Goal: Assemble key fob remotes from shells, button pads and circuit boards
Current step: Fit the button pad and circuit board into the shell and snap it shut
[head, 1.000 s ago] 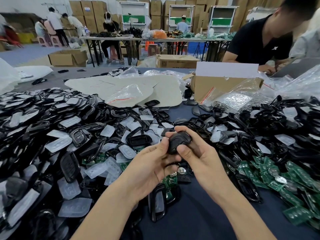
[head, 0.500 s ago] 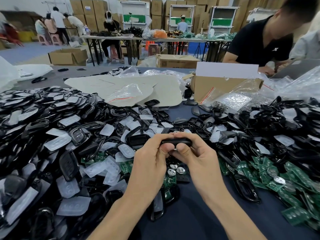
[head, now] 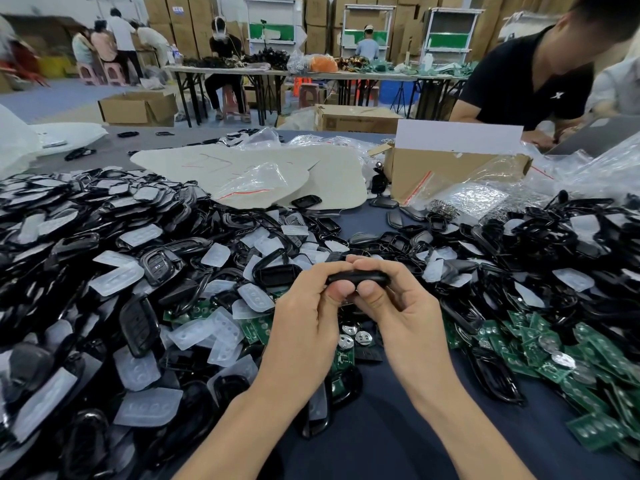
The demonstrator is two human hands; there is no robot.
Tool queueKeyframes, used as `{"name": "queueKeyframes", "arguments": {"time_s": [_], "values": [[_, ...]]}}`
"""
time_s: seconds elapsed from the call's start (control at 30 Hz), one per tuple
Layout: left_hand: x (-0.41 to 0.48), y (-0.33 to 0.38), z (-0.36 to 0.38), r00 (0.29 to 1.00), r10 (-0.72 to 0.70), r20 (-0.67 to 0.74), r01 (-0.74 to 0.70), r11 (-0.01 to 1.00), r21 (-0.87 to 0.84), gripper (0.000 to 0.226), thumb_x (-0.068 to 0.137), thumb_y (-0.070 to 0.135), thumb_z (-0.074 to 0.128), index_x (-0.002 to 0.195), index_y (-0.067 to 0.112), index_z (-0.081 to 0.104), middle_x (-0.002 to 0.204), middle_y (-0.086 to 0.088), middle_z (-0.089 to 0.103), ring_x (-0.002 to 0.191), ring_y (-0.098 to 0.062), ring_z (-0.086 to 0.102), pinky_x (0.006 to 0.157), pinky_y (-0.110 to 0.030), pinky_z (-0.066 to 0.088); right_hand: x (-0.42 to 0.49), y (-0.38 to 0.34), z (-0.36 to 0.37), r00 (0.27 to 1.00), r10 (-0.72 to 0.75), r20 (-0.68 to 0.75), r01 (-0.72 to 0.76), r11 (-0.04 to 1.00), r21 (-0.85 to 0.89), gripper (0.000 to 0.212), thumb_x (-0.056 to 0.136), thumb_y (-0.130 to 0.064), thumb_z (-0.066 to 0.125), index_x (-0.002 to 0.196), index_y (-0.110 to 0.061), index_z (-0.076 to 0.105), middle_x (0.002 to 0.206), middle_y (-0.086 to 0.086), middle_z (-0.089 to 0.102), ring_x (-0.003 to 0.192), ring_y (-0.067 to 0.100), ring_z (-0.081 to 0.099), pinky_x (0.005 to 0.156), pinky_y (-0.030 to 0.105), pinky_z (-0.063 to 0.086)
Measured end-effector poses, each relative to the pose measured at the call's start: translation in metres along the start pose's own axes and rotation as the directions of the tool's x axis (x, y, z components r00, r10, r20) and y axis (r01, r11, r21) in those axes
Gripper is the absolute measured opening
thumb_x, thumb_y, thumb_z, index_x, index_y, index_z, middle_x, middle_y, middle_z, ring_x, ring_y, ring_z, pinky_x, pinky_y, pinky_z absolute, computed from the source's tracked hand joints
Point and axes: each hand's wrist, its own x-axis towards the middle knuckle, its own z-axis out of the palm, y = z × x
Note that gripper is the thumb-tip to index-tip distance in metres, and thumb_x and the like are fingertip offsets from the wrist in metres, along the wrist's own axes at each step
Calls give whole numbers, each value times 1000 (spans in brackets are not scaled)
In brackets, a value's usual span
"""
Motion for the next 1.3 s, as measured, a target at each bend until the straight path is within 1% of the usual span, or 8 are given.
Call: {"name": "queueKeyframes", "arguments": {"time_s": [0.23, 0.4, 0.47, 0.53, 0.7, 0.87, 1.07, 1.3], "values": [[0, 0, -2, 997, 17, 74, -11, 996, -83, 24, 106, 27, 43, 124, 28, 60, 115, 18, 68, 113, -7, 63, 90, -17, 49, 0, 3, -4, 999, -37, -24, 35, 997, -75, 23, 96, -8, 64, 106, -26, 72, 108, -2, 76, 104, 12, 71, 86, 19, 53], [2, -8, -2, 985, 127, 115, -143, 979, 143, 30, 105, 38, 42, 128, 26, 57, 115, 18, 59, 111, -7, 57, 91, -23, 47, -3, 11, -6, 996, -85, 18, 87, 963, -256, 32, 104, -12, 49, 126, -28, 68, 121, -18, 70, 118, 4, 64, 95, 16, 49], [3, -8, -2, 980, 184, 80, -196, 963, 184, 31, 102, 37, 45, 125, 23, 60, 115, 18, 61, 110, -4, 56, 92, -26, 47, -3, 13, -3, 999, -24, 33, 29, 990, -137, 34, 103, -19, 48, 132, -25, 64, 128, -17, 68, 124, 4, 60, 98, 16, 48], [3, -8, -1, 970, 244, -2, -239, 951, 195, 28, 100, 32, 49, 123, 23, 63, 119, 24, 61, 113, -1, 55, 96, -28, 47, -1, 10, 2, 986, 158, 49, -165, 963, 214, 38, 98, -27, 49, 134, -20, 62, 132, -5, 68, 126, 11, 61, 98, 22, 52], [2, -6, 2, 968, 233, -95, -218, 965, 143, 32, 93, 18, 55, 120, 33, 65, 121, 44, 49, 125, -3, 50, 101, -33, 46, -2, 5, 12, 866, 402, 296, -496, 620, 608, 44, 104, -42, 41, 116, -11, 70, 111, 14, 64, 101, 23, 69, 85, 35, 58], [0, -11, 2, 991, 135, 13, -135, 982, 129, 32, 97, 19, 51, 126, 30, 60, 128, 20, 56, 131, -10, 45, 105, -29, 42, 0, 7, 13, 860, 456, 229, -483, 583, 654, 42, 95, -37, 53, 122, -7, 63, 111, 16, 63, 98, 23, 67, 87, 34, 59], [3, -10, 2, 980, 194, 52, -200, 960, 196, 30, 101, 27, 49, 127, 24, 62, 123, 19, 60, 124, 2, 47, 105, -29, 41, 0, 9, 14, 850, 481, 214, -486, 563, 668, 55, 95, -30, 58, 139, 1, 53, 133, 23, 61, 110, 28, 65, 92, 38, 59], [2, -15, 1, 989, 144, 36, -146, 987, 73, 50, 92, -7, 58, 124, 31, 65, 113, 16, 65, 108, -11, 64, 89, -20, 51, -2, 11, 10, 869, 392, 300, -470, 469, 748, 27, 99, -18, 56, 104, -2, 78, 107, 12, 72, 82, 13, 71, 85, 28, 58]]}}
